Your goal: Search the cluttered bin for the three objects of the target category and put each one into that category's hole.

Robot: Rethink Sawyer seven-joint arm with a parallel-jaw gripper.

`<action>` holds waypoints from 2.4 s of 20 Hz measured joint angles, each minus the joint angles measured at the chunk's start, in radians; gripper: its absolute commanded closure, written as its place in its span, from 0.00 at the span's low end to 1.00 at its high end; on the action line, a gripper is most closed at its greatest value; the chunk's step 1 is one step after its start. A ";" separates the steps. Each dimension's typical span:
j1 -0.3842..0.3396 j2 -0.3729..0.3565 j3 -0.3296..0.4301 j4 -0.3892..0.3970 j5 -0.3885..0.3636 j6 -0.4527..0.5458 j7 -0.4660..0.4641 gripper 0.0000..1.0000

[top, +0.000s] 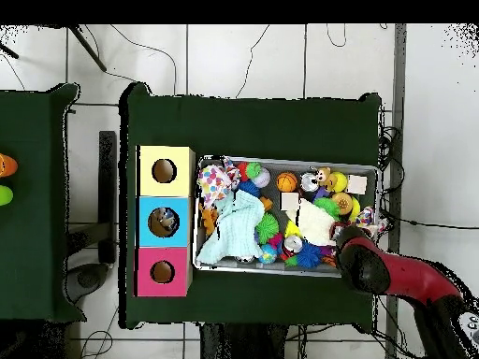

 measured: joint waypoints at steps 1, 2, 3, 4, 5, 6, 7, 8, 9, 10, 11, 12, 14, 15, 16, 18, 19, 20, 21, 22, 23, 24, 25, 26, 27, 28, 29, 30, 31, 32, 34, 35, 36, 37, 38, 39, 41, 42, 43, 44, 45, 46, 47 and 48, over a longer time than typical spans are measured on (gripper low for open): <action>0.001 -0.021 0.000 0.007 0.009 0.030 0.000 1.00; 0.001 -0.038 0.000 0.012 0.015 0.054 0.000 1.00; -0.001 -0.064 0.000 0.018 0.026 0.091 0.000 1.00; -0.003 -0.080 0.000 0.023 0.033 0.113 0.000 1.00; -0.006 -0.101 0.000 0.029 0.041 0.139 0.000 1.00; -0.010 -0.117 0.000 0.034 0.049 0.158 0.000 1.00; -0.018 -0.141 0.002 0.042 0.057 0.183 0.000 1.00; -0.026 -0.160 0.004 0.049 0.064 0.198 0.000 1.00; -0.037 -0.181 0.007 0.058 0.072 0.215 0.000 1.00; -0.049 -0.200 0.010 0.067 0.080 0.226 0.000 1.00; -0.061 -0.217 0.011 0.075 0.083 0.232 0.000 1.00; -0.065 -0.221 0.011 0.077 0.084 0.233 0.000 1.00; -0.079 -0.241 0.011 0.086 0.084 0.233 0.000 1.00; -0.078 -0.247 0.005 0.090 0.083 0.233 0.000 1.00; -0.078 -0.253 -0.001 0.093 0.081 0.233 0.000 1.00; -0.042 -0.243 -0.031 0.090 0.060 0.223 0.000 1.00; -0.025 -0.238 -0.046 0.089 0.050 0.218 0.000 1.00; 0.008 -0.224 -0.071 0.085 0.034 0.205 0.000 1.00; 0.040 -0.211 -0.095 0.080 0.017 0.191 0.000 1.00; 0.063 -0.201 -0.113 0.077 0.007 0.180 0.001 1.00; 0.114 -0.178 -0.149 0.070 -0.010 0.155 0.003 1.00; 0.132 -0.170 -0.162 0.067 -0.015 0.145 0.004 1.00; 0.175 -0.150 -0.191 0.062 -0.023 0.121 0.007 1.00; 0.201 -0.137 -0.208 0.060 -0.026 0.105 0.009 1.00; 0.259 -0.109 -0.244 0.056 -0.026 0.072 0.016 1.00; 0.282 -0.098 -0.257 0.055 -0.026 0.057 0.020 1.00; 0.357 -0.062 -0.301 0.055 -0.016 0.012 0.030 1.00; 0.375 -0.053 -0.312 0.055 -0.011 0.002 0.032 1.00; 0.392 -0.044 -0.323 0.055 -0.006 -0.007 0.034 1.00; 0.410 -0.036 -0.334 0.055 0.000 -0.017 0.035 1.00; 0.458 -0.010 -0.370 0.055 0.023 -0.046 0.039 1.00; 0.476 0.001 -0.386 0.055 0.037 -0.059 0.040 1.00; 0.493 0.012 -0.403 0.055 0.050 -0.072 0.040 1.00; 0.504 0.020 -0.418 0.055 0.065 -0.085 0.040 1.00; 0.515 0.029 -0.434 0.055 0.080 -0.097 0.041 1.00; 0.525 0.038 -0.449 0.055 0.096 -0.110 0.041 1.00; 0.532 0.047 -0.471 0.055 0.120 -0.130 0.041 1.00; 0.533 0.049 -0.480 0.055 0.129 -0.136 0.041 1.00; 0.533 0.050 -0.489 0.055 0.141 -0.141 0.041 1.00; 0.533 0.050 -0.494 0.055 0.149 -0.140 0.041 1.00; 0.533 0.049 -0.498 0.055 0.155 -0.140 0.041 1.00; 0.534 0.048 -0.501 0.055 0.160 -0.140 0.041 1.00; 0.534 0.046 -0.506 0.056 0.171 -0.140 0.041 1.00; 0.535 0.045 -0.509 0.056 0.177 -0.140 0.041 1.00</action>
